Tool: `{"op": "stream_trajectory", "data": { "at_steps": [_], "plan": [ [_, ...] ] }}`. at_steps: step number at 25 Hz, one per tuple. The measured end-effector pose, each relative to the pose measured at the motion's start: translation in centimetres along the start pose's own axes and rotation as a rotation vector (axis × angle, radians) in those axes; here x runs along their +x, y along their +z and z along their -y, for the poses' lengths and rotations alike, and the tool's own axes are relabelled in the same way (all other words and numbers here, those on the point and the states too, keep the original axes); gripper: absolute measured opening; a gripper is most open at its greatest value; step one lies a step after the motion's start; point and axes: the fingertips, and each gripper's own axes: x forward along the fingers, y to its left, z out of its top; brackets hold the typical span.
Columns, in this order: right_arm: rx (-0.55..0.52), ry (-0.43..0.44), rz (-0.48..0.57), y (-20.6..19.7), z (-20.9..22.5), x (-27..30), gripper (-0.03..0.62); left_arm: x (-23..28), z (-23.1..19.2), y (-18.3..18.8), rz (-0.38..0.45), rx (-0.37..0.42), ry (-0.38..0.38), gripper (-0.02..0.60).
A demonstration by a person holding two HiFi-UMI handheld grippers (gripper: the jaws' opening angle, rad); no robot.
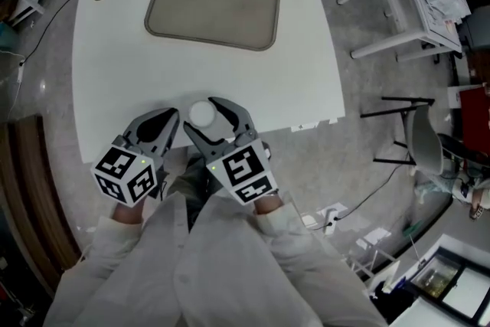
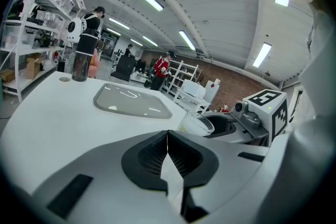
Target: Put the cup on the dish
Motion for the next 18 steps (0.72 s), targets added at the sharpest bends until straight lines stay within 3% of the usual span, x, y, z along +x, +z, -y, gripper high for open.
{"op": "stream_trajectory", "data": {
  "at_steps": [8, 18],
  "plan": [
    [-0.021, -0.08, 0.058, 3.5, 0.3, -1.3, 0.276, -2.0, -0.3, 3.5, 0.069, 0.051, -0.019, 0.009],
    [0.035, -0.109, 0.108, 6.9, 0.4, -0.9, 0.276, -3.1, -0.7, 6.6, 0.079, 0.12, -0.076, 0.009]
  ]
}}
